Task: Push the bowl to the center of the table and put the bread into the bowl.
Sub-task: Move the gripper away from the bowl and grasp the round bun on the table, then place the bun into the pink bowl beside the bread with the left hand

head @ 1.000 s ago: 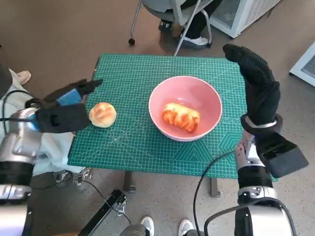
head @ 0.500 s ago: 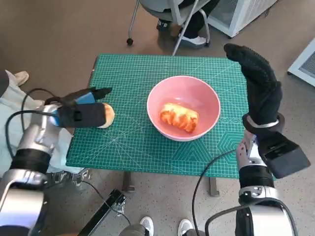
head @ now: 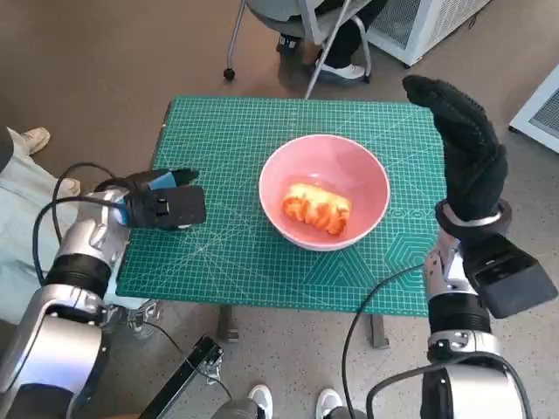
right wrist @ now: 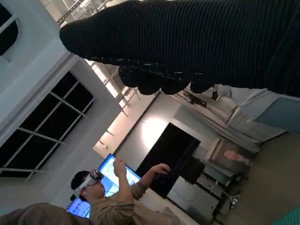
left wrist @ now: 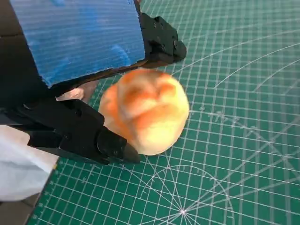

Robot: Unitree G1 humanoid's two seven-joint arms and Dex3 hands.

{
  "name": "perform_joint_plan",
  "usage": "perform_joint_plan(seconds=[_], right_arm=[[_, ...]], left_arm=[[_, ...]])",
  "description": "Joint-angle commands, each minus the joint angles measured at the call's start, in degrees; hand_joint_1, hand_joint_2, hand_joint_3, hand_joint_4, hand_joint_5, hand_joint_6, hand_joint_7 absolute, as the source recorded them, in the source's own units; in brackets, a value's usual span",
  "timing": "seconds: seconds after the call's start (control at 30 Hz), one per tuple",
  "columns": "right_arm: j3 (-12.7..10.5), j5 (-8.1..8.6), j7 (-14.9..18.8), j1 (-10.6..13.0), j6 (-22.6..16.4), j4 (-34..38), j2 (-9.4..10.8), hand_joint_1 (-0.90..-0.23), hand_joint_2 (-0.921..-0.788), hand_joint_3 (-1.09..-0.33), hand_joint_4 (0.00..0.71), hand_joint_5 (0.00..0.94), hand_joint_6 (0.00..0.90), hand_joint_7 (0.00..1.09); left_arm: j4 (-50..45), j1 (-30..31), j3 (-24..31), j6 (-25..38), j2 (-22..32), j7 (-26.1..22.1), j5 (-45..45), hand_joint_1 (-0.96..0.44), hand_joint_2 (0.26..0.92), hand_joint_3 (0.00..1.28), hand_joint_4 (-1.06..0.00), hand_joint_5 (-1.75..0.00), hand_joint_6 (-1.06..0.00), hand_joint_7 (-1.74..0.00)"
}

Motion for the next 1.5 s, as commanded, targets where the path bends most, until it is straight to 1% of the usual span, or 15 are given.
perform_joint_plan(seconds=[0.03,0.07,0.1,0.13,0.17,0.2,0.23,0.3,0.43,0.5,0.63,0.77,1.0,1.3,1.5], right_arm=[[0.1,-0.11,0.0,1.5,0.3,-0.6,-0.1,-0.589,-0.921,-0.731,0.321,0.002,0.026,0.8],[0.1,-0.14,-0.1,1.6,0.3,-0.7,-0.1,-0.59,-0.921,-0.731,0.321,0.002,0.026,0.8],[0.1,-0.16,-0.1,1.6,0.3,-0.8,-0.1,-0.591,-0.921,-0.731,0.321,0.002,0.026,0.8],[0.1,-0.19,-0.1,1.6,0.3,-0.7,-0.1,-0.591,-0.921,-0.731,0.321,0.002,0.026,0.8],[0.1,-0.2,-0.1,1.6,0.3,-0.7,-0.1,-0.591,-0.921,-0.731,0.321,0.002,0.026,0.81],[0.1,-0.21,-0.1,1.6,0.3,-0.7,-0.1,-0.59,-0.921,-0.731,0.321,0.002,0.026,0.81],[0.1,-0.21,-0.1,1.6,0.3,-0.8,-0.1,-0.59,-0.921,-0.731,0.321,0.002,0.026,0.81],[0.1,-0.29,-0.2,1.7,0.3,-0.8,-0.1,-0.588,-0.921,-0.731,0.321,0.002,0.025,0.81],[0.1,-0.47,-0.3,1.8,0.2,-0.9,-0.2,-0.586,-0.921,-0.733,0.322,0.002,0.025,0.81],[0.0,-0.43,-0.3,1.9,0.2,-0.9,-0.2,-0.585,-0.921,-0.734,0.322,0.002,0.025,0.81],[0.0,-0.56,-0.4,1.9,0.1,-1.0,-0.3,-0.585,-0.921,-0.736,0.322,0.002,0.026,0.81],[0.0,-0.6,-0.4,1.6,0.2,-0.6,-0.3,-0.585,-0.921,-0.737,0.323,0.002,0.026,0.81],[0.2,-1.0,-0.7,1.5,0.3,-0.8,0.0,-0.588,-0.921,-0.738,0.323,0.002,0.027,0.8],[0.6,-1.14,-0.6,1.3,0.6,-0.6,0.2,-0.586,-0.921,-0.739,0.324,0.002,0.032,0.81],[0.7,-0.57,0.1,1.1,0.8,-0.1,0.2,-0.596,-0.921,-0.738,0.329,0.004,0.032,0.81]], left_arm=[[1.9,-1.4,-1.4,-0.7,-0.2,1.6,1.5,-0.15,0.886,0.03,-0.57,-0.06,-0.66,-0.35],[1.9,-1.4,-1.5,-0.9,-0.1,1.8,1.6,-0.22,0.898,0.08,-0.64,-0.07,-0.63,-0.7],[2.0,-1.4,-1.7,-1.1,-0.1,1.9,1.7,-0.27,0.906,0.1,-0.72,-0.11,-0.62,-0.92],[1.9,-1.5,-1.7,-1.5,0.1,2.0,1.7,-0.29,0.909,0.11,-0.75,-0.12,-0.62,-0.99],[1.8,-1.5,-1.7,-1.7,0.2,2.1,1.7,-0.19,0.914,0.1,-0.7,-0.46,-0.63,-1.1],[1.7,-1.6,-1.7,-1.9,0.3,2.1,1.6,-0.12,0.916,0.1,-0.67,-0.69,-0.63,-1.17],[1.6,-1.6,-1.6,-2.0,0.4,2.0,1.5,-0.08,0.918,0.09,-0.67,-0.84,-0.63,-1.2],[1.1,-1.7,-1.3,-2.2,0.6,1.7,1.1,-0.04,0.919,0.08,-0.68,-0.98,-0.62,-1.21],[-0.1,-1.8,-0.4,-3.1,1.2,1.4,0.0,-0.01,0.92,0.07,-0.7,-1.12,-0.61,-1.18],[-1.2,-1.7,0.2,-3.8,1.5,1.2,-0.7,0.0,0.92,0.08,-0.69,-1.17,-0.59,-1.18],[-5.4,-1.4,2.1,-5.5,2.2,0.7,-2.5,0.0,0.92,0.08,-0.68,-1.22,-0.61,-1.14],[-18.3,1.8,6.4,-8.7,4.0,-0.4,-7.0,0.0,0.92,0.08,-0.67,-1.23,-0.62,-1.13],[-33.0,5.0,11.4,-12.3,3.7,0.7,-12.0,0.0,0.918,0.08,-0.68,-1.19,-0.63,-1.16],[-47.0,6.3,14.4,-10.7,-1.9,3.3,-15.1,0.0,0.917,0.05,-0.7,-1.17,-0.66,-1.13],[-48.9,6.5,13.4,-12.4,-5.9,3.9,-15.8,0.0,0.913,0.04,-0.71,-1.14,-0.68,-1.11]])
